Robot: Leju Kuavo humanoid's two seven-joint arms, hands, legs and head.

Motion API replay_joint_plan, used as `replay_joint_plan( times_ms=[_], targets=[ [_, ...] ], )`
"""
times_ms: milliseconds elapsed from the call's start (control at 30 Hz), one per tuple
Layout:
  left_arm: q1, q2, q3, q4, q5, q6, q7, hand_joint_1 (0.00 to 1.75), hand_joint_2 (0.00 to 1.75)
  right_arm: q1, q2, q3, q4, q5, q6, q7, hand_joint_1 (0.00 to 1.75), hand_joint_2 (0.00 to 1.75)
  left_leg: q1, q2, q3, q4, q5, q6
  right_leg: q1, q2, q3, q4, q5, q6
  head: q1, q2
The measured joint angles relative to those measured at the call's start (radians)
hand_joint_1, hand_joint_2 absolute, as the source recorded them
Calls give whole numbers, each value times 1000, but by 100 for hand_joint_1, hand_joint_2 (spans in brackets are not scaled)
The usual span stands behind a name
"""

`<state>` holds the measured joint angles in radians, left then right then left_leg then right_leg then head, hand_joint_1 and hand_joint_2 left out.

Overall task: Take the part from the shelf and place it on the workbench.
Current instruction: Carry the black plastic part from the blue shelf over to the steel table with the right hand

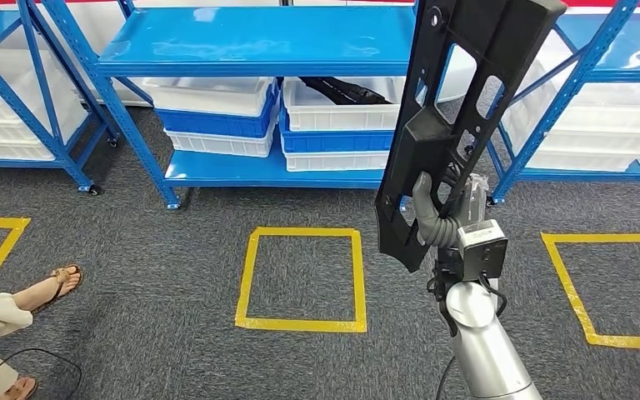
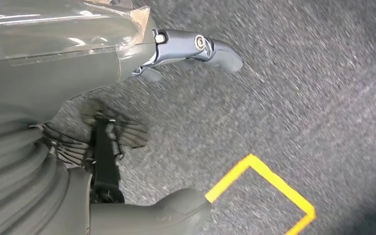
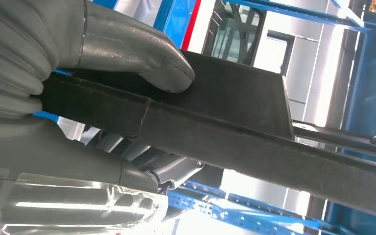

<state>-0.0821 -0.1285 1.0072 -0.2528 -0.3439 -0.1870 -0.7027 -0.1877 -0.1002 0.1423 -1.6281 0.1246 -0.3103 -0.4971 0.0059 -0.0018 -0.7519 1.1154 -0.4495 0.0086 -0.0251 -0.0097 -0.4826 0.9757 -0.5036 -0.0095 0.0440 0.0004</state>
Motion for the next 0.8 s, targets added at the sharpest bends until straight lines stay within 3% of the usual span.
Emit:
replay_joint_plan(
  times_ms=[33,67,100,133,167,200,267,300,333,400,433,467,533,567,600,700,733,800],
  targets=[
    [0,0,0,0,0,1,0,0,175,0,3,0,2,2,-2,-4,175,175,3,0,-13,75,-54,-7,1,0,-16,1,16,-3,0,0],
    [-1,0,0,0,-1,3,0,0,175,1,6,0,3,5,-5,-6,175,175,7,0,-20,145,-81,-13,1,0,-34,2,32,-2,0,0],
    [-1,0,0,0,-1,4,0,0,175,3,9,0,3,8,-9,-9,175,175,10,0,-17,195,-82,-17,1,0,-52,4,47,0,0,0],
    [-2,0,0,0,-2,5,0,0,175,5,11,0,4,13,-12,-10,175,175,14,0,1,212,-62,-20,1,0,-71,6,60,4,0,0],
    [-2,0,0,0,-3,6,0,0,175,6,13,0,4,17,-16,-11,175,175,18,0,38,190,-36,-21,0,0,-89,9,72,8,-1,0],
    [-3,0,-1,0,-5,6,0,0,175,7,15,0,3,22,-19,-12,175,175,21,-1,94,134,-23,-21,-1,1,-103,11,83,14,-1,0],
    [-8,0,-2,0,-9,6,0,0,175,9,18,-1,-1,30,-24,-12,175,175,22,-5,226,-27,-45,-17,1,1,-122,16,101,28,0,0],
    [-12,0,-3,0,-11,4,0,0,175,9,19,-1,-4,34,-26,-11,175,175,19,-7,268,-87,-63,-11,2,-1,-127,17,111,36,1,0],
    [-14,0,-3,0,-13,3,0,0,175,10,20,-2,-7,38,-28,-9,175,175,14,-8,287,-121,-74,-5,1,-2,-132,15,122,44,2,0],
    [-15,-1,-4,0,-15,0,0,0,175,16,22,-3,-10,44,-29,-4,175,175,7,-3,271,-134,-59,14,1,-1,-142,15,135,59,2,0],
    [-15,-2,-4,0,-16,-1,0,0,175,22,22,-3,-10,46,-29,-1,175,175,5,0,258,-138,-45,26,1,0,-152,30,117,58,3,0],
    [-15,-2,-4,0,-16,-2,0,0,175,26,23,-4,-10,47,-29,0,175,175,4,5,243,-141,-30,36,2,2,-166,63,82,53,5,0],
    [-15,-3,-4,0,-16,-2,0,0,175,32,23,-6,-11,48,-29,2,175,175,1,9,208,-141,0,48,2,3,-201,180,-18,36,9,0],
    [-15,-2,-4,0,-16,-2,0,0,175,34,23,-6,-11,48,-29,2,175,175,-2,11,189,-140,15,50,2,4,-212,245,-49,35,10,0],
    [-15,-2,-4,0,-16,-3,0,0,175,36,23,-7,-11,49,-29,2,175,175,-3,12,170,-139,30,50,2,4,-212,295,-57,42,10,0],
    [-15,-4,-4,0,-9,-11,0,0,175,39,23,-7,-11,53,-29,3,175,175,-6,14,122,-134,63,44,3,6,-173,321,13,75,10,0],
    [-15,-4,-4,0,-7,-13,0,0,175,39,24,-7,-11,54,-29,3,175,175,-6,14,116,-133,67,43,3,6,-164,314,29,81,11,0],
    [-15,-4,-4,0,-6,-13,0,0,175,39,24,-7,-11,55,-29,4,175,175,-6,14,113,-133,69,43,3,6,-158,308,35,82,11,0]
  ],
)
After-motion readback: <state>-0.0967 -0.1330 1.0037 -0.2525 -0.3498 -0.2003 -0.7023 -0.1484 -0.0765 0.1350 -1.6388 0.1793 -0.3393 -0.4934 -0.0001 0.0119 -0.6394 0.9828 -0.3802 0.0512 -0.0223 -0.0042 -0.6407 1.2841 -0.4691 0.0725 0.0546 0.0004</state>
